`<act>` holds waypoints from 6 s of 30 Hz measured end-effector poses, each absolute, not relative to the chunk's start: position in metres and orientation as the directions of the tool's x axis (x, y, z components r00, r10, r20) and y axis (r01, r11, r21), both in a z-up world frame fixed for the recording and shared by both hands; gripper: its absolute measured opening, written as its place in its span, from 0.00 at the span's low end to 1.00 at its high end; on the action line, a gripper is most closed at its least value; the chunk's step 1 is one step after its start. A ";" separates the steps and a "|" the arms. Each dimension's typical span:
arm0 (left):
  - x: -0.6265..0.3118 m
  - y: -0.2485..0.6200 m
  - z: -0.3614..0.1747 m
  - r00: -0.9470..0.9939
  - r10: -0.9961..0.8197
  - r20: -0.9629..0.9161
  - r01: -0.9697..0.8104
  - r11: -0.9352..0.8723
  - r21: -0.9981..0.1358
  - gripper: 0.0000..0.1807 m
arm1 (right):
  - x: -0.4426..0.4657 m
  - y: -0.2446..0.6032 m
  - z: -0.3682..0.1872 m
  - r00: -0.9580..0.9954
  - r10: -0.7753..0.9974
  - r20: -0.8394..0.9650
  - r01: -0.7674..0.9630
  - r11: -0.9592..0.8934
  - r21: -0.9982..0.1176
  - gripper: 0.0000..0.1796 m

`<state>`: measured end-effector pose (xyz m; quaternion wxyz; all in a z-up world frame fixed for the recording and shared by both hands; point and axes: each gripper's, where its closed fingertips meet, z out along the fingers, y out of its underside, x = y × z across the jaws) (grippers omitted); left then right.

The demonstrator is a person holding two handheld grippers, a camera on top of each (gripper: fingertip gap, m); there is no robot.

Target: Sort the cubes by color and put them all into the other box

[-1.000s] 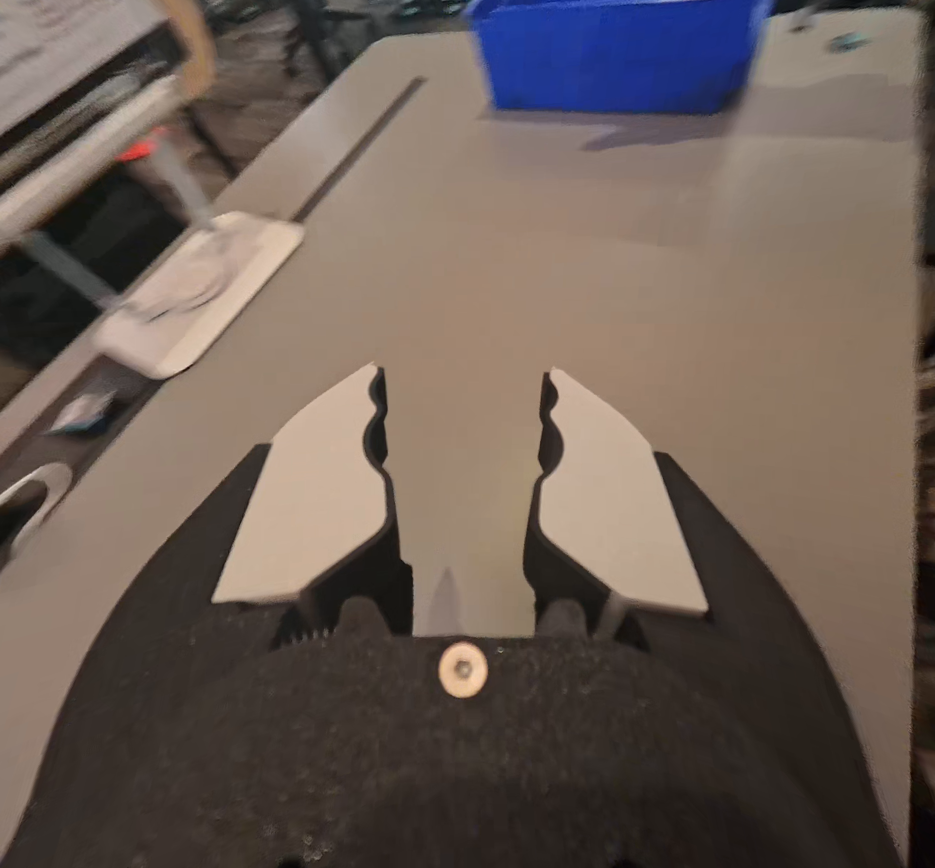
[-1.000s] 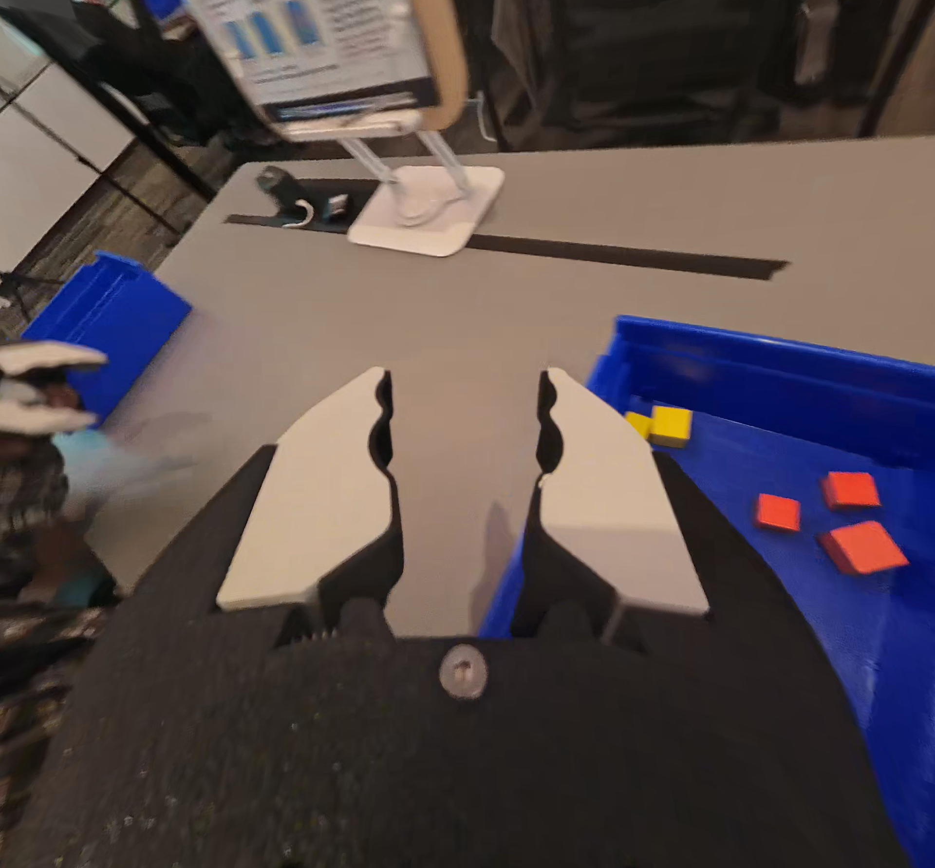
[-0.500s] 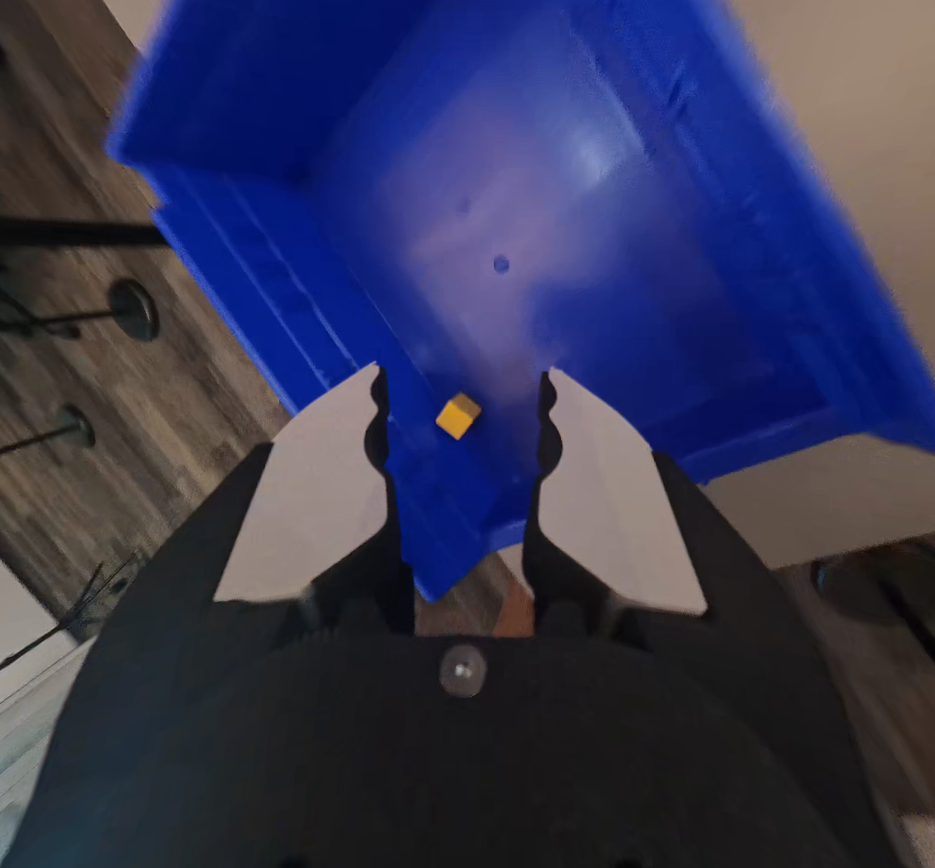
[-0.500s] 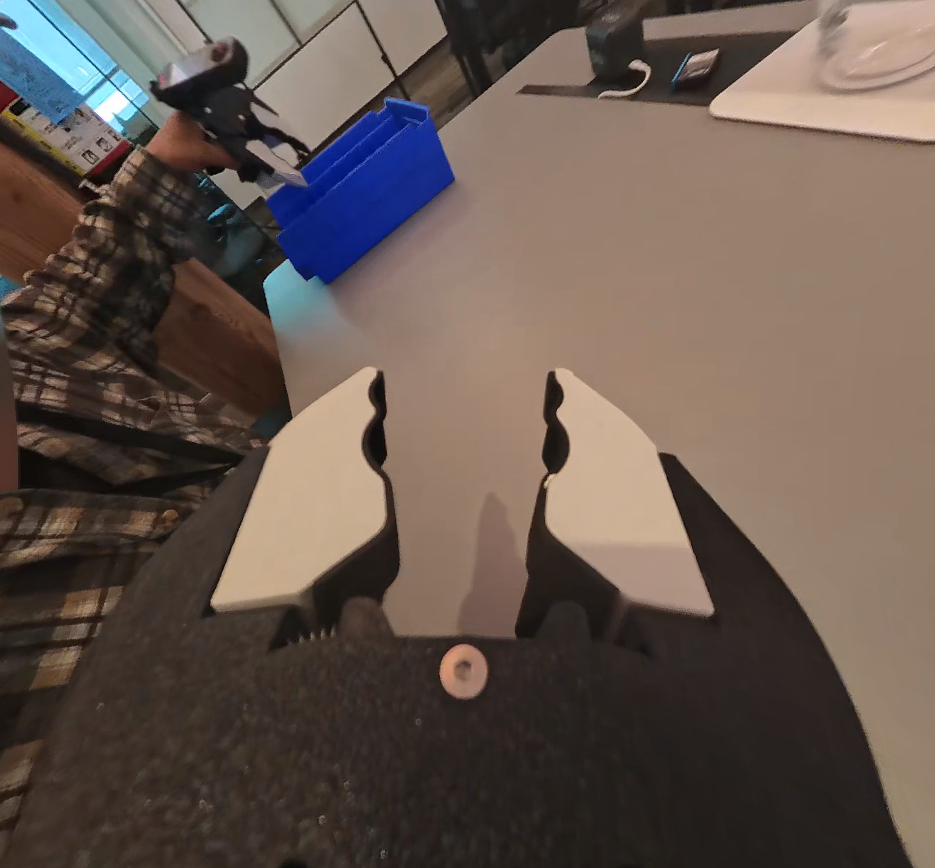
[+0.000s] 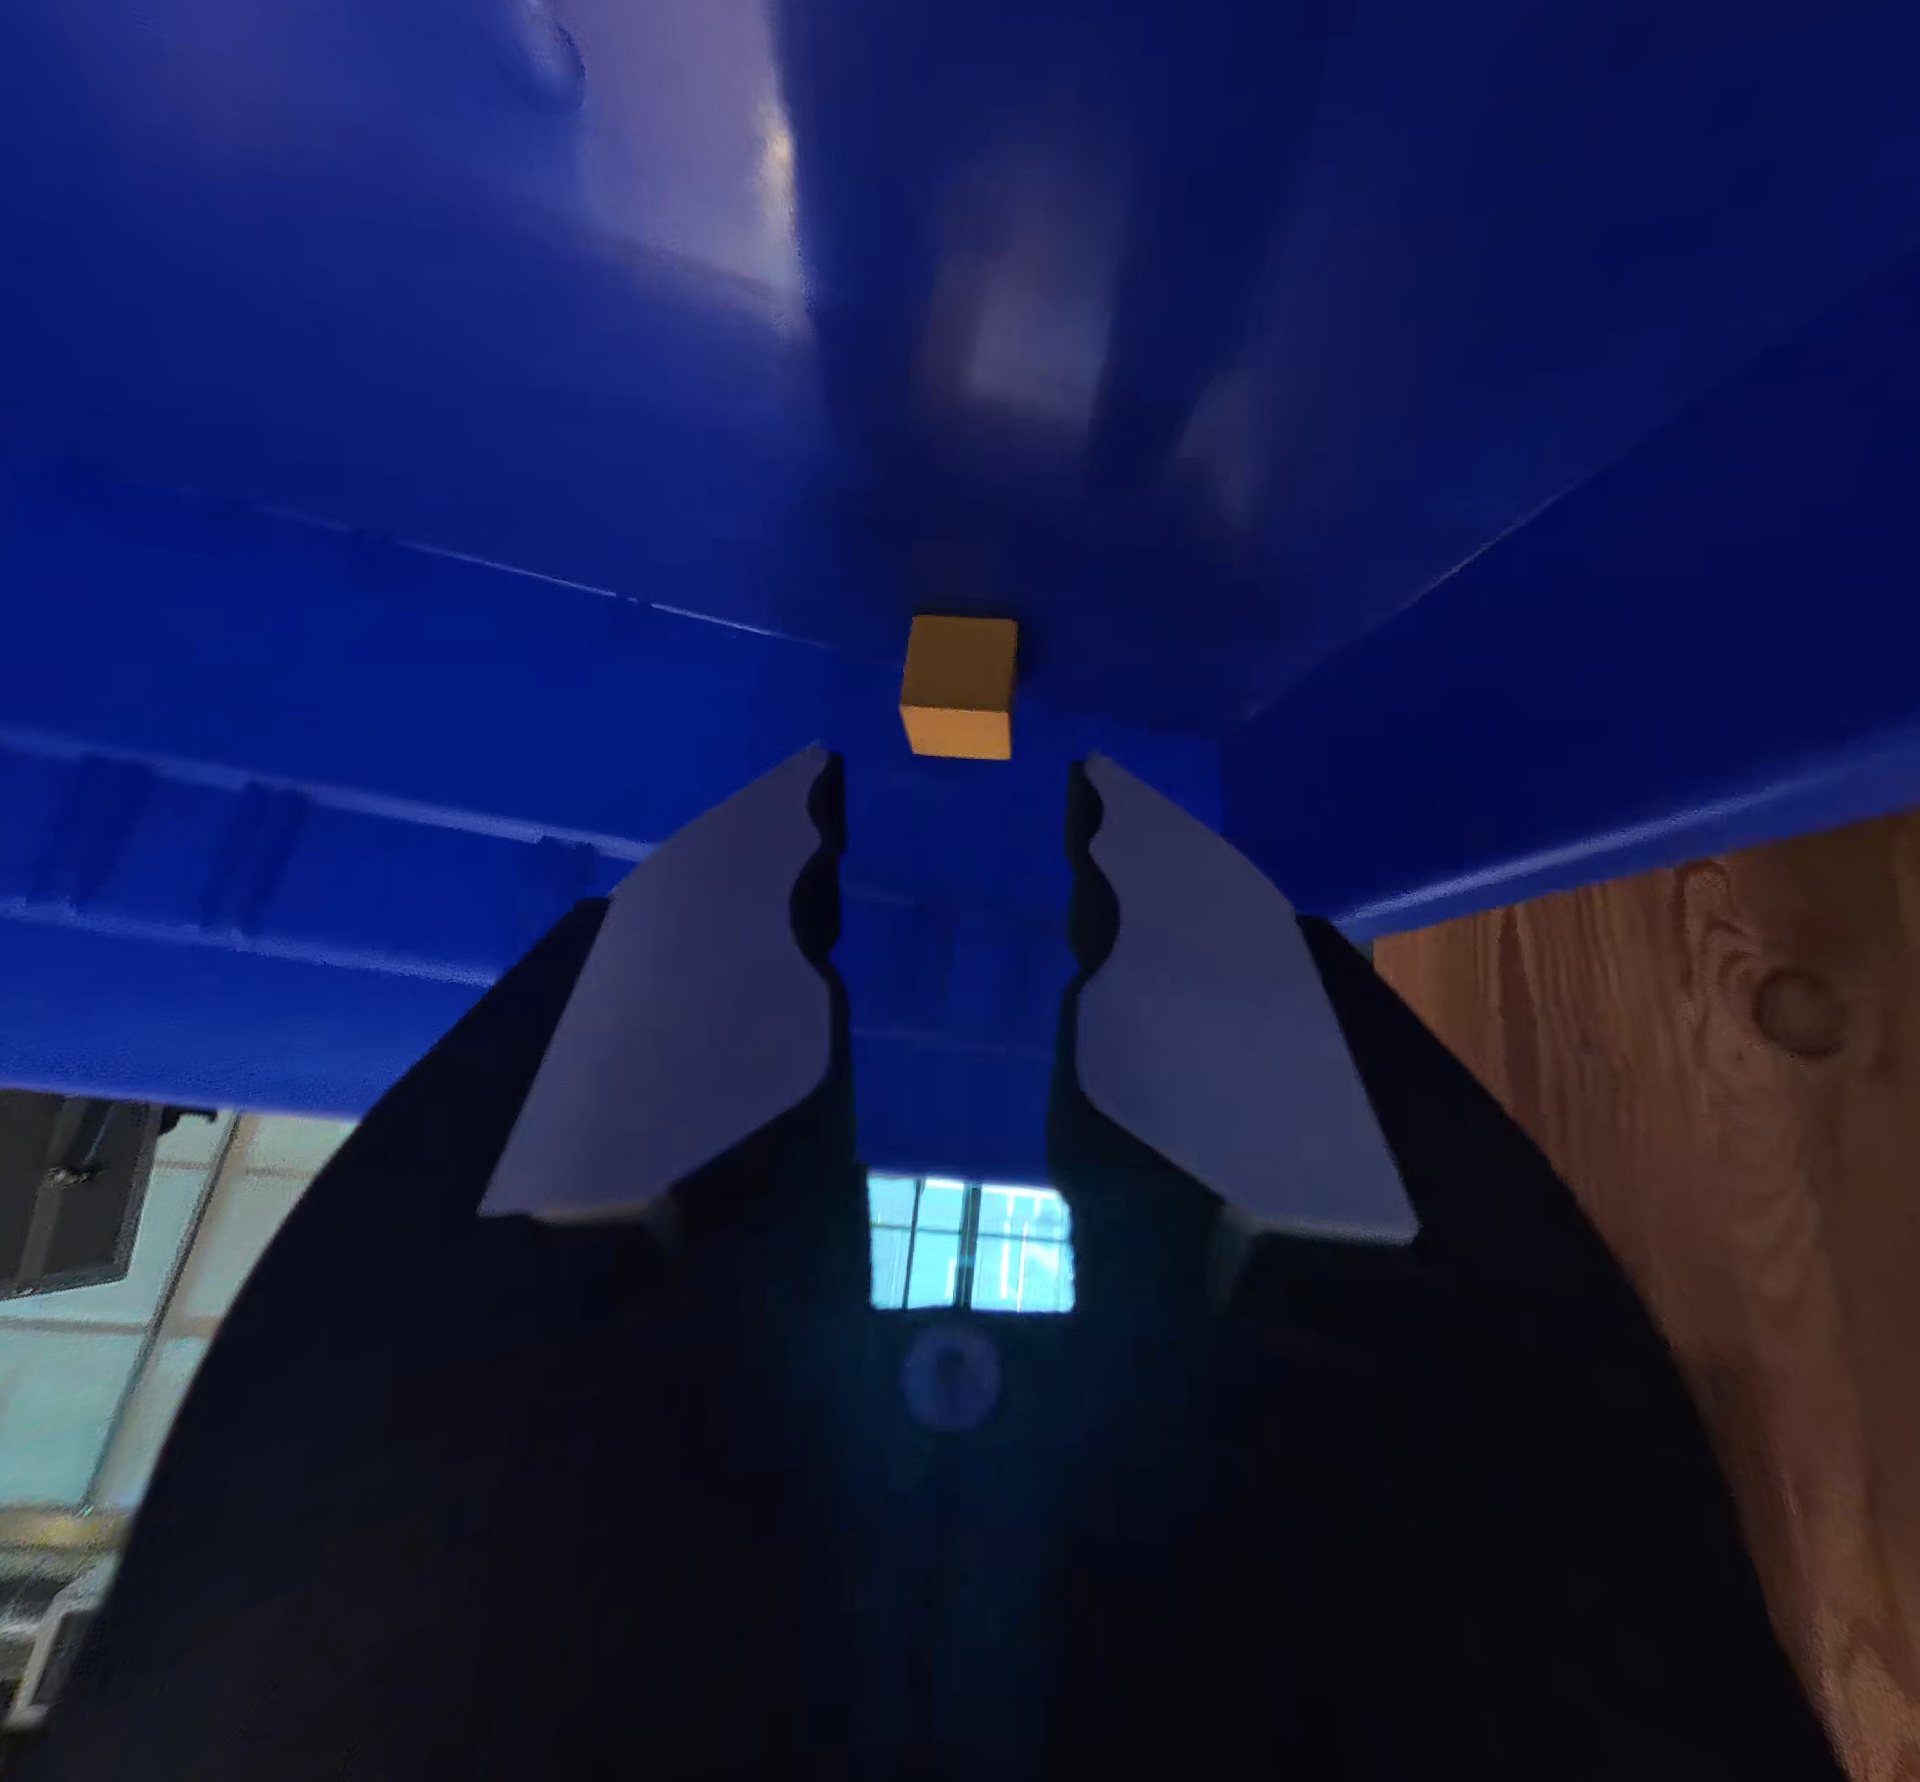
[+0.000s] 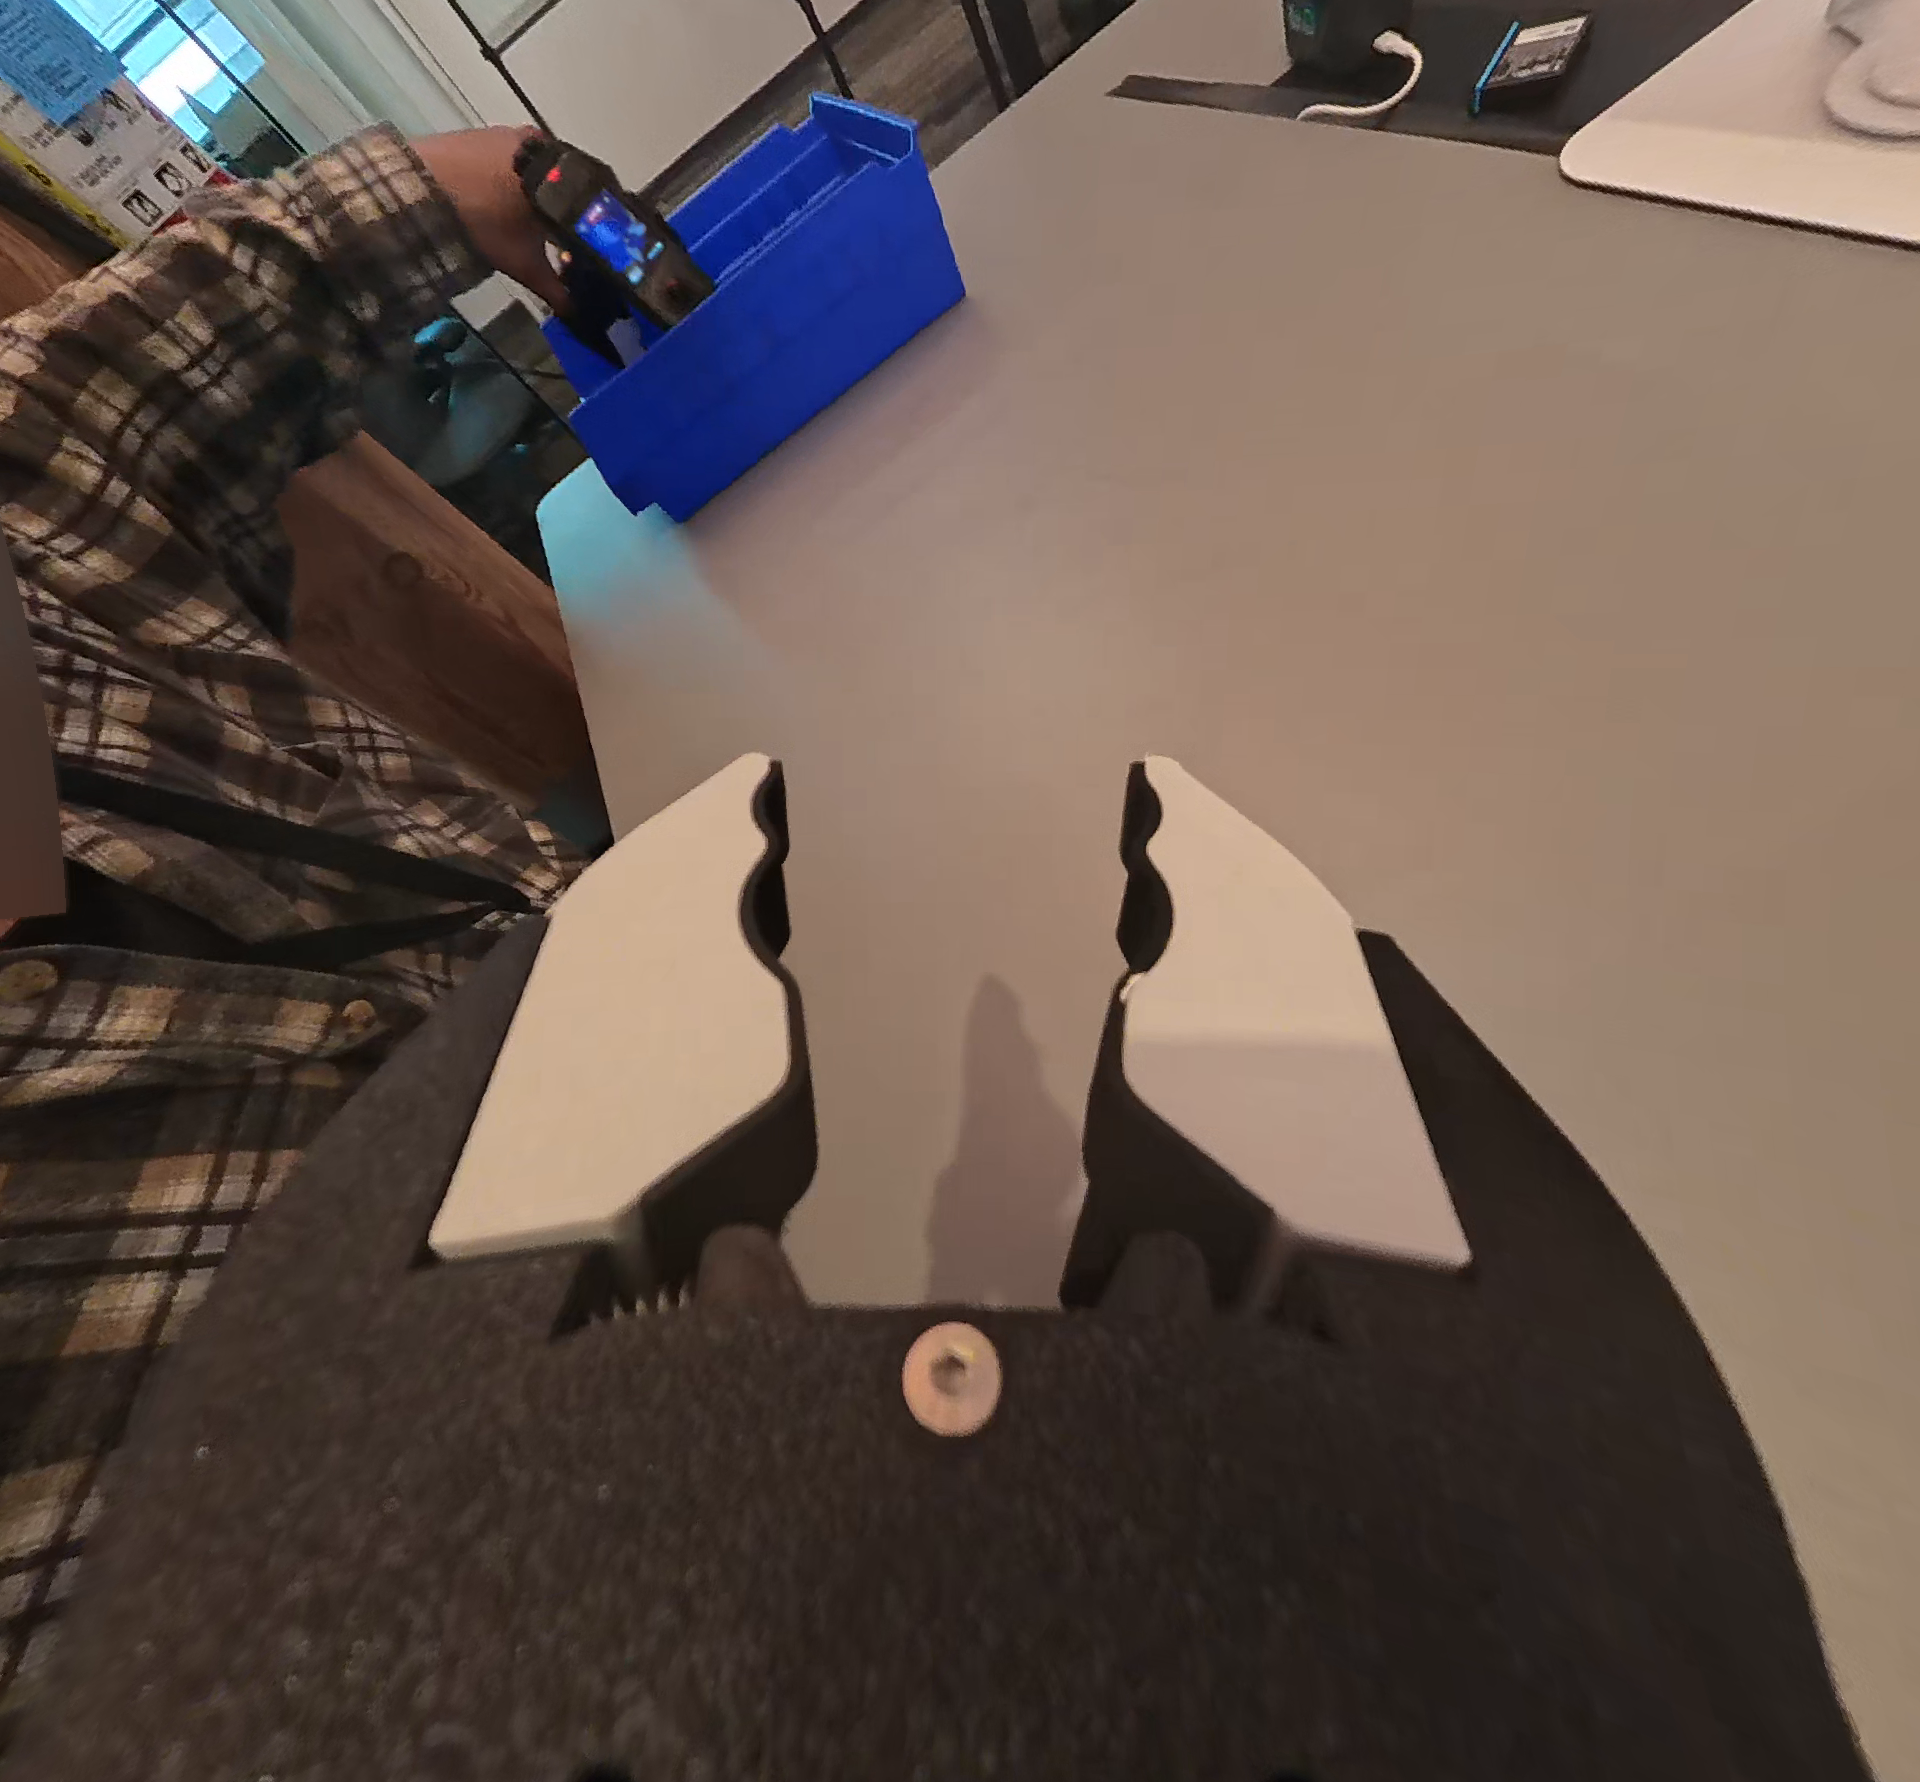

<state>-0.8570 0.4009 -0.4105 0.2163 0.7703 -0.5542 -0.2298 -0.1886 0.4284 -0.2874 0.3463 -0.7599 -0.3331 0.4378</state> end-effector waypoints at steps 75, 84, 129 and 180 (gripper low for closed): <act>-0.259 0.456 -0.347 0.181 -0.983 -0.004 -0.326 -0.056 -0.944 0.43 | 0.110 0.645 -0.386 0.909 0.148 -0.389 -0.065 -0.873 -0.484 0.12; -0.259 0.453 -0.351 0.162 -0.987 -0.020 -0.334 -0.036 -0.942 0.40 | 0.101 0.648 -0.403 0.909 0.197 -0.366 0.006 -0.887 -0.461 0.33; -0.311 0.390 -0.309 0.392 -0.919 -0.031 -0.260 -0.078 -0.963 0.34 | 0.230 0.537 -0.421 0.988 -0.027 -0.151 -0.035 -0.998 -0.050 0.03; -0.533 0.404 -0.239 0.850 -0.520 -0.086 -0.231 -0.220 -0.948 0.30 | -0.354 0.521 -0.419 0.951 0.241 -0.195 0.252 -0.967 0.031 0.04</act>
